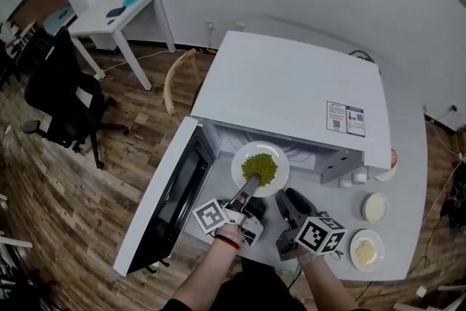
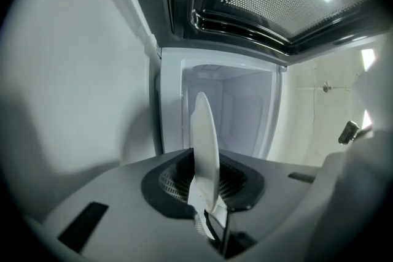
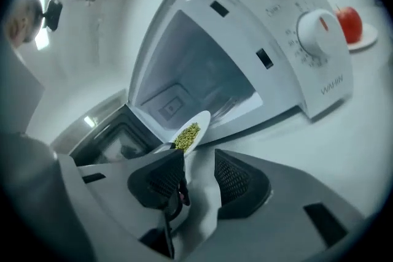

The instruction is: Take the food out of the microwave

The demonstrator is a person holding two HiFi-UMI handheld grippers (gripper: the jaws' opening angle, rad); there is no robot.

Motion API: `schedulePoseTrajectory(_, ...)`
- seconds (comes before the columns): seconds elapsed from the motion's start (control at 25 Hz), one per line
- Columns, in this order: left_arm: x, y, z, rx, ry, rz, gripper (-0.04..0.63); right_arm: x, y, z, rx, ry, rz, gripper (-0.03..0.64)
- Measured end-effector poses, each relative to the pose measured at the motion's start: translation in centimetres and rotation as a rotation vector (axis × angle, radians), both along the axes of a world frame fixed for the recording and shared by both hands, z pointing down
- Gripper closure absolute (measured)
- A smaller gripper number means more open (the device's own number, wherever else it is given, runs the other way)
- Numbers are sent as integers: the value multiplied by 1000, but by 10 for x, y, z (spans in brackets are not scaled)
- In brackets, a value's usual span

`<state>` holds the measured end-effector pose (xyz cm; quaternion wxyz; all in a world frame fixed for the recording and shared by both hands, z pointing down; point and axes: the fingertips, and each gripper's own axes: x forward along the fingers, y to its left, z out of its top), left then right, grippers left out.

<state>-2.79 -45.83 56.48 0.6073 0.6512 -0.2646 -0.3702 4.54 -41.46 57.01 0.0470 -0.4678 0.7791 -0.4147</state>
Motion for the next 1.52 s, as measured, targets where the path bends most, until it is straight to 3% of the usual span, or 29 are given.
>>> schedulePoseTrajectory(0.24, -8, 8, -7, 19, -6, -2, 529, -17, 6, -22, 8, -239, -24, 476)
schedulePoseTrajectory(0.6, -1, 36, -26, 58, 18, 44, 529, -30, 16, -36, -25, -331, -4, 476)
schedulePoseTrajectory(0.76, 0, 50, -29, 57, 29, 58, 529, -33, 23, -35, -68, -377, 34, 476)
schedulePoseTrajectory(0.96, 1, 72, -35, 59, 24, 94, 529, -39, 33, -48, -48, -474, 28, 477)
schedulePoseTrajectory(1.52, -4, 125, -35, 25, 10, 133, 529, -41, 83, -46, -82, -581, 52, 523)
